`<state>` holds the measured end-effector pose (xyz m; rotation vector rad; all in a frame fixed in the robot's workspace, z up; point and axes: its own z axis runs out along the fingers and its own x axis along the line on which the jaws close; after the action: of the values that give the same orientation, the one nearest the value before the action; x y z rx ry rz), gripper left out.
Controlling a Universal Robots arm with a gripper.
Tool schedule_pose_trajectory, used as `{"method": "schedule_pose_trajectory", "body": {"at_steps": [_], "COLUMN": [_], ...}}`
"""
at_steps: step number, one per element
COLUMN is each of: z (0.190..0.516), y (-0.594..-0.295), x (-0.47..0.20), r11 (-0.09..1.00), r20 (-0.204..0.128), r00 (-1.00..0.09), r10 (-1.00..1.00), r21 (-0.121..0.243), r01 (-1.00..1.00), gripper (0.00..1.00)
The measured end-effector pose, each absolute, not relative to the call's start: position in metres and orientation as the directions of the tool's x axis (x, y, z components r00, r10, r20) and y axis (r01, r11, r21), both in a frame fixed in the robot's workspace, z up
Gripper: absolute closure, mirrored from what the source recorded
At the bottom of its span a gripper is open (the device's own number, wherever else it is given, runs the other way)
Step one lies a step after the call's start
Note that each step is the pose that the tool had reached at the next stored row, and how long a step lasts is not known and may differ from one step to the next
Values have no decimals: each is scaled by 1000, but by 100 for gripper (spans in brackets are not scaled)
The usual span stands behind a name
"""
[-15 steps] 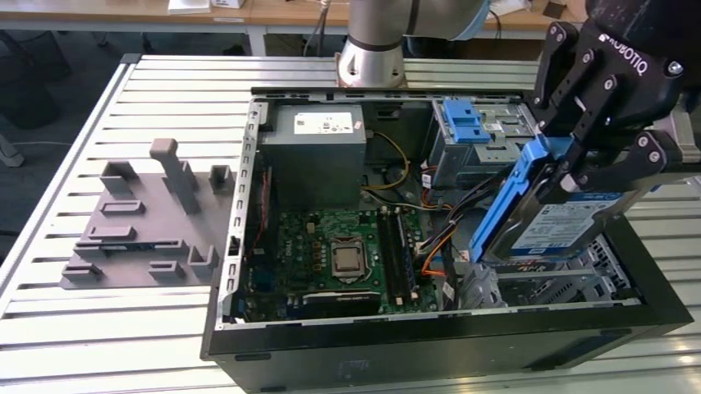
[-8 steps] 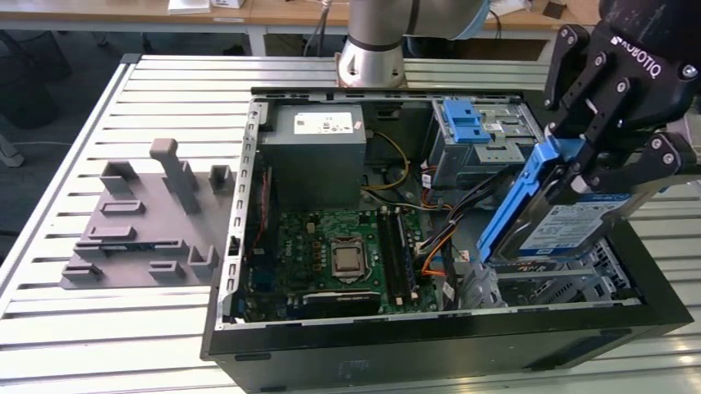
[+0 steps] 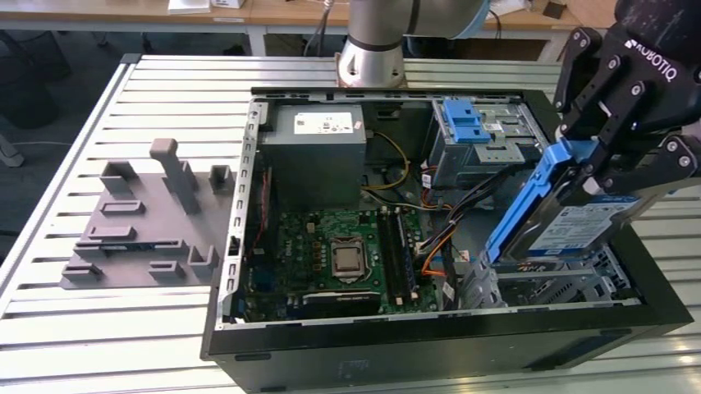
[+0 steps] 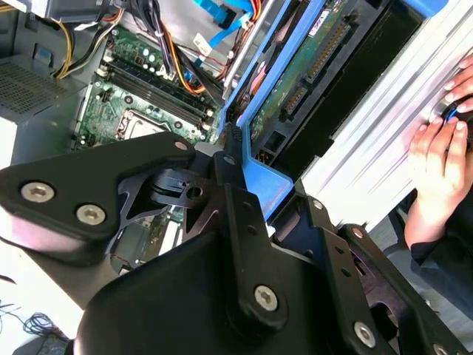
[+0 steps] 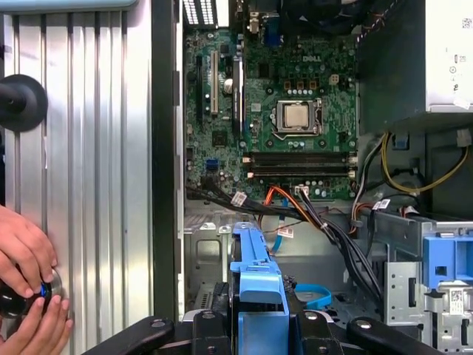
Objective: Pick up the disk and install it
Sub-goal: 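Insert the disk into the insertion slot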
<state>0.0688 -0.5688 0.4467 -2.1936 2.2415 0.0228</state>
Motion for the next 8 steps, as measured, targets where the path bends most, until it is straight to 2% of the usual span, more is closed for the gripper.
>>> {"method": "schedule_pose_trajectory", "body": {"at_steps": [8], "z": [444], "y": [-569], "x": [74], "r11": [22], "r20": [-14], "r00": [-22], "r10": [-1000], "r21": [7], "r01": [-1000], "gripper": [64]}}
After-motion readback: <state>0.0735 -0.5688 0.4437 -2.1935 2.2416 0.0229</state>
